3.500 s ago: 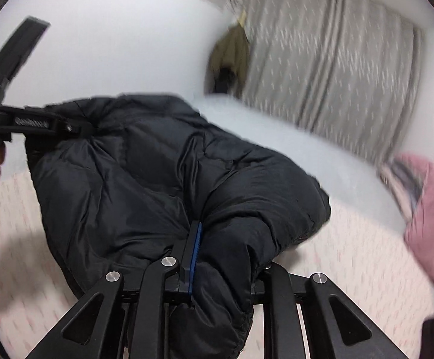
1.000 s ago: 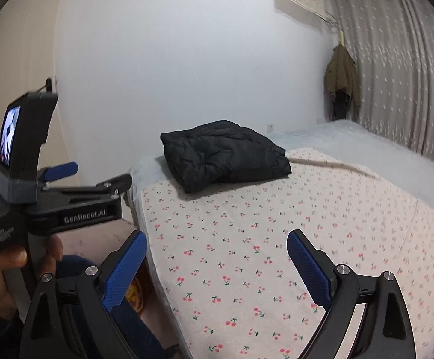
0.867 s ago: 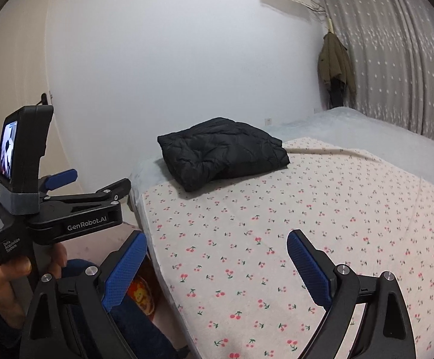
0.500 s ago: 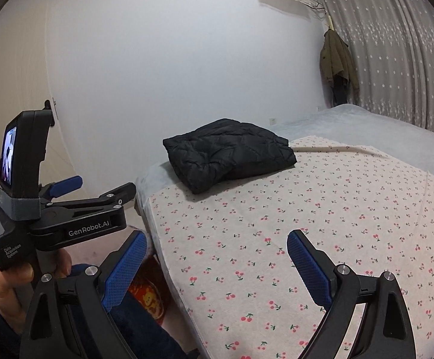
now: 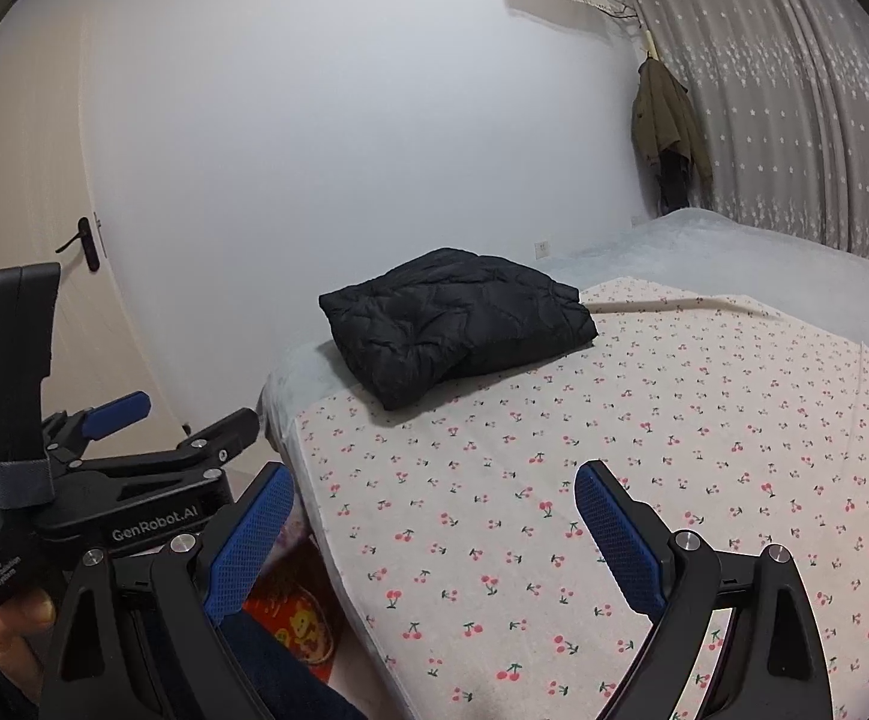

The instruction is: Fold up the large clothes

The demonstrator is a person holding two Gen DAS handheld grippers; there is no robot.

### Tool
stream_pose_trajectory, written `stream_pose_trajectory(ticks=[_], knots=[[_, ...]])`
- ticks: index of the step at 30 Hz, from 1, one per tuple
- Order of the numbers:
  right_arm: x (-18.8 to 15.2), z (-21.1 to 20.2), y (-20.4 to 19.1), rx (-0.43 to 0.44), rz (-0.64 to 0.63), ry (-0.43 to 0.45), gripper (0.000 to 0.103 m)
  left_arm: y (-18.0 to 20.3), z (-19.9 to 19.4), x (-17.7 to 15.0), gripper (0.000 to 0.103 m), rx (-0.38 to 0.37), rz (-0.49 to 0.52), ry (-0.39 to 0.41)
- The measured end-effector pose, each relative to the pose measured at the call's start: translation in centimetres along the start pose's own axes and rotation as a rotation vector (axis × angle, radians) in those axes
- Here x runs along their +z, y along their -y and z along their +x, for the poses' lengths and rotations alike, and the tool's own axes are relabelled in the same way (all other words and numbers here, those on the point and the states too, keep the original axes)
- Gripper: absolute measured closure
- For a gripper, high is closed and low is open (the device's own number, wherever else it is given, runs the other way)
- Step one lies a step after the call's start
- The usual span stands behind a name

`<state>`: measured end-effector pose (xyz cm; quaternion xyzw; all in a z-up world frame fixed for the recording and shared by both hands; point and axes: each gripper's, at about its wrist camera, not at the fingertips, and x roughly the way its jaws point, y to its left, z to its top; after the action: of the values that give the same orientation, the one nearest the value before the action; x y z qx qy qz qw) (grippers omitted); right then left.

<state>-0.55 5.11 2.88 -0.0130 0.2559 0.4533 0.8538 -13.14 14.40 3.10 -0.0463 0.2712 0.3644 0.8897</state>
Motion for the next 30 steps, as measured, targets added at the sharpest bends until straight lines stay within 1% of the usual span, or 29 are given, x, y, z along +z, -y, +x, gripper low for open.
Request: stream_pose_trajectory(ticks=[9, 30], knots=[[0.00, -0.02, -0.01, 0.019, 0.013, 0.001, 0.007, 0.09, 0.08, 0.02, 0.001, 0.001, 0.004, -0.001], [0.13, 0.13, -0.17, 0.017, 0.003, 0.002, 0.007, -0.02, 0.31, 0.13, 0.001, 0.007, 0.009, 0.005]])
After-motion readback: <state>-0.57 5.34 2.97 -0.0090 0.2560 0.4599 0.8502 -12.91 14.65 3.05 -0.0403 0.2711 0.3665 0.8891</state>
